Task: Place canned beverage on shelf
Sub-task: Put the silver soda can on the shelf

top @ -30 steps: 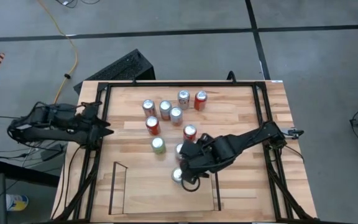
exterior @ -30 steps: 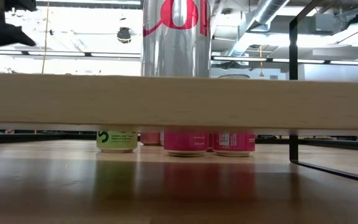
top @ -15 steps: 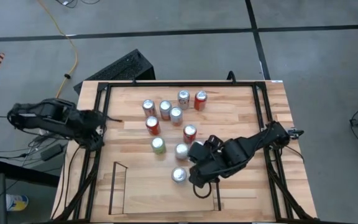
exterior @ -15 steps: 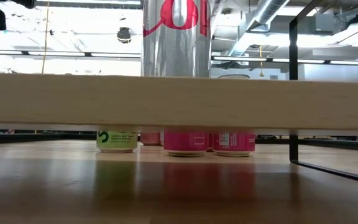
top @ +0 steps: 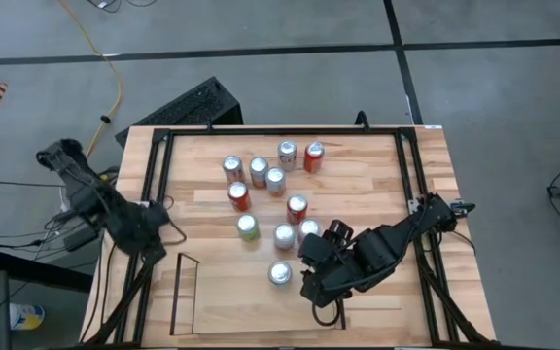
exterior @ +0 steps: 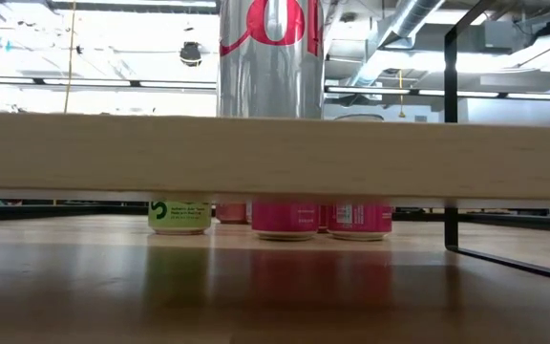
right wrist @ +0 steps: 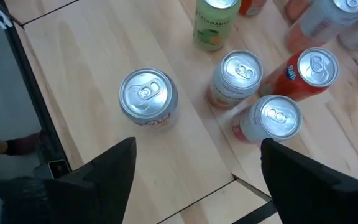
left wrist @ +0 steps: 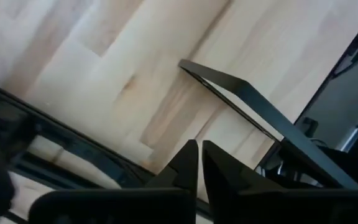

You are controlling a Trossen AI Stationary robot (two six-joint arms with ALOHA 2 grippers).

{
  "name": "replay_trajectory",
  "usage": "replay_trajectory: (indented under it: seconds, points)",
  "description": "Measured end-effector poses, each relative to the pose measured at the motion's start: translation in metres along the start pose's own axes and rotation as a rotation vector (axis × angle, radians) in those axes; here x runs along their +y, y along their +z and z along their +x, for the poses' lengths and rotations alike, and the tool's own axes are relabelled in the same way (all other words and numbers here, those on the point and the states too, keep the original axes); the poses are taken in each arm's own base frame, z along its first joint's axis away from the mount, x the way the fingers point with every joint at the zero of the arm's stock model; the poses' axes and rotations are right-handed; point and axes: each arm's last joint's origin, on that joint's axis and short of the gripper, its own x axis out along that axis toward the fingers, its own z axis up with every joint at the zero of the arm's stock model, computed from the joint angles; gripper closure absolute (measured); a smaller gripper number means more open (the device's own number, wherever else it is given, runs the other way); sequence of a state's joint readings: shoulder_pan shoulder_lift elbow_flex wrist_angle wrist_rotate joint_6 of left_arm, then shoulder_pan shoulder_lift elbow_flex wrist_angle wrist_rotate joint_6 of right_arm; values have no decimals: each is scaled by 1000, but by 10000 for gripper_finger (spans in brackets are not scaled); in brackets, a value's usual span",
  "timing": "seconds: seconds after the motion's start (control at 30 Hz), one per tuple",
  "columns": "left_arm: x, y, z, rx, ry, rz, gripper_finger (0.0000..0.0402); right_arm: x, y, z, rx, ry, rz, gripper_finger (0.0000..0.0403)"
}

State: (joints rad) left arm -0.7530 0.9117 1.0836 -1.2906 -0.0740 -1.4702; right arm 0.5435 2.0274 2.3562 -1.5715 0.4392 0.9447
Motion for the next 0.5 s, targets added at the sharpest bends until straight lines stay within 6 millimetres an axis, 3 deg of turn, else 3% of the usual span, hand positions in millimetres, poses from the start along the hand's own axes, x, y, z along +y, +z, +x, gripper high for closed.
replay_trajectory:
  seconds: [0.27, 0.5]
  points:
    - [-23, -20, 26, 18, 91, 7, 401, 0, 1, 0, -10, -7, -28, 88]
    - [-38, -20, 40, -32, 64, 15, 401, 0, 1, 0, -9, -8, -51, 88]
